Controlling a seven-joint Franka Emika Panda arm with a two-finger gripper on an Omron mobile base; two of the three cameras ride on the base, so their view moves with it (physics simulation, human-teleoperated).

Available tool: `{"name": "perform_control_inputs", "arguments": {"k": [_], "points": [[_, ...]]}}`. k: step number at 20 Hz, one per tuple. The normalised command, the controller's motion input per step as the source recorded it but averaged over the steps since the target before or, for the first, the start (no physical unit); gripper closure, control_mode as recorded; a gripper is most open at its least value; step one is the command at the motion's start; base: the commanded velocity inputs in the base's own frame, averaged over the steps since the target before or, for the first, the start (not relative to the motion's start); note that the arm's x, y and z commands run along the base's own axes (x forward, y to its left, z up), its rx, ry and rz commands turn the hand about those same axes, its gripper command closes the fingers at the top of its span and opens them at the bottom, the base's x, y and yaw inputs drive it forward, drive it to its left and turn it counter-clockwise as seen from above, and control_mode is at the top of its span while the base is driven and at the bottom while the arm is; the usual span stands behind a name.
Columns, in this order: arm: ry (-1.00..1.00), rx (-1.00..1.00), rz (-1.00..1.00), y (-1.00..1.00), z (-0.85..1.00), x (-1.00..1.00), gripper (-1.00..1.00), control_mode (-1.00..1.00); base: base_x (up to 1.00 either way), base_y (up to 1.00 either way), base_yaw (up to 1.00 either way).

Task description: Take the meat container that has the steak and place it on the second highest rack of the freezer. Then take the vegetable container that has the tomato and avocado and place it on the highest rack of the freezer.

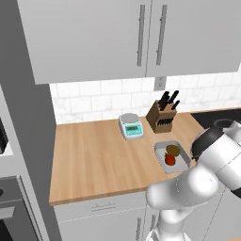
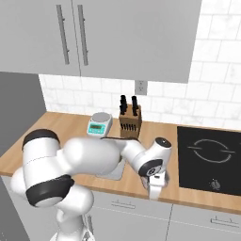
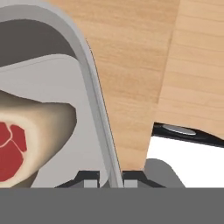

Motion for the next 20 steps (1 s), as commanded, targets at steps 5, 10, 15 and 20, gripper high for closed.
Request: {"name": "perform_control_inputs", "arguments": {"k": [5, 10, 15, 20], "points": [[0.00, -0.01, -0.21, 0.14, 0.71, -0.03, 1.00, -1.00, 0.00, 0.00, 0.00], [-0.06, -0.07, -0.28, 0.71, 0.59, -0.10, 1.00, -1.00, 0.00, 0.00, 0.00], [-0.08, -0.06, -0.30, 1.00, 0.66, -0.47, 1.00, -1.00, 0.00, 0.00, 0.00], [-0.08, -0.06, -0.22, 1.00, 0.82, -0.51, 1.00, -1.00, 0.00, 0.00, 0.00]]}}
